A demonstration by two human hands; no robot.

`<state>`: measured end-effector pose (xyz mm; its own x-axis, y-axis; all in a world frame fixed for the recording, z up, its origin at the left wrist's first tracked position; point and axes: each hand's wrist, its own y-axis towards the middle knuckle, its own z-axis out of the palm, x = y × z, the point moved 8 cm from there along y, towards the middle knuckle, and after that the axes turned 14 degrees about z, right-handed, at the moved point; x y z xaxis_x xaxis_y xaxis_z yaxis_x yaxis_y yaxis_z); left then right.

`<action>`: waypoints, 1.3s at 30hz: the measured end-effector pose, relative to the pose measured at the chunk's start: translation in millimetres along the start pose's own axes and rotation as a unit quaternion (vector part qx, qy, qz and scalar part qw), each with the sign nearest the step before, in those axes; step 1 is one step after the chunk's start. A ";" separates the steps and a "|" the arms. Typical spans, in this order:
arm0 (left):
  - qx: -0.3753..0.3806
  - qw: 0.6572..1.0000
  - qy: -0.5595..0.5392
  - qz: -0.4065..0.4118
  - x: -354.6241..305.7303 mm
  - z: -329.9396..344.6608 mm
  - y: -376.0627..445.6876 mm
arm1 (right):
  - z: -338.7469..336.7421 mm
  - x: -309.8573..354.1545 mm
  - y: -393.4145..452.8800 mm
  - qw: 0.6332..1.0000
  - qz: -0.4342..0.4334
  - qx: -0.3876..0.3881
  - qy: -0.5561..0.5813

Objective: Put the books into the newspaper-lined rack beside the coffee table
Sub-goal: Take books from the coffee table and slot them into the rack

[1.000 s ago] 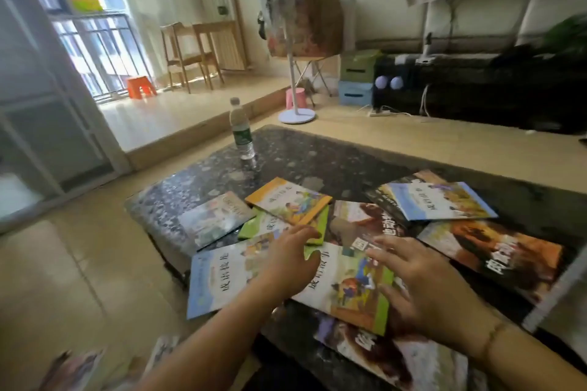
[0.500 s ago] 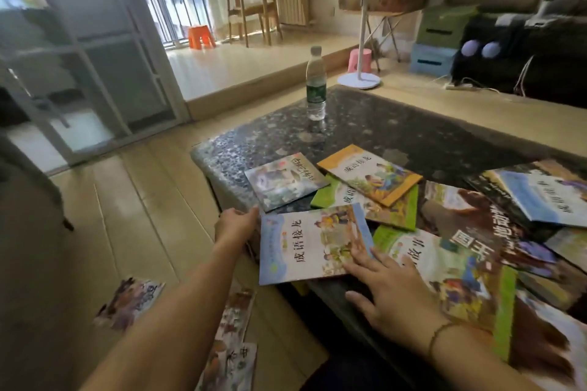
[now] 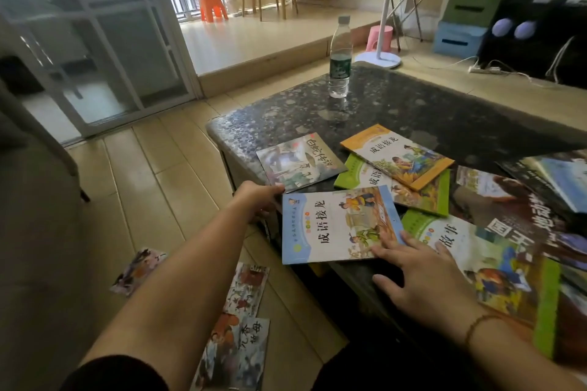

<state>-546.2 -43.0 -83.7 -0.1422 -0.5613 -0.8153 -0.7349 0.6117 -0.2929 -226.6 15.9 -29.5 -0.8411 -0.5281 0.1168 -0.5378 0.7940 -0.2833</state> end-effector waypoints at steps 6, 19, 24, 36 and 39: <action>-0.023 0.997 -0.056 0.052 1.5 -12.0 -4.2 | -1.5 0.5 -3.2 1.000 0.011 0.010 0.007; -0.100 0.903 -0.329 0.257 -64.8 3.3 -119.9 | -50.2 -33.8 -9.8 0.838 0.102 -0.028 0.536; 0.020 0.894 -0.360 0.267 -104.1 77.3 -186.1 | -50.8 -67.3 -17.8 0.623 0.176 0.109 0.755; 0.233 0.910 -0.237 0.247 -147.8 192.2 -244.9 | -89.9 -261.5 -119.1 0.769 0.219 -0.138 0.585; 0.294 0.890 -0.152 0.314 -168.7 222.0 -271.6 | -101.5 -296.6 -154.9 0.812 0.217 -0.166 0.515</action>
<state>-175.4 9.3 22.5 -0.1507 0.1163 -0.9817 -0.0871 0.9876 0.1304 100.4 80.1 76.4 -0.4644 0.2203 0.8578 -0.0203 0.9657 -0.2590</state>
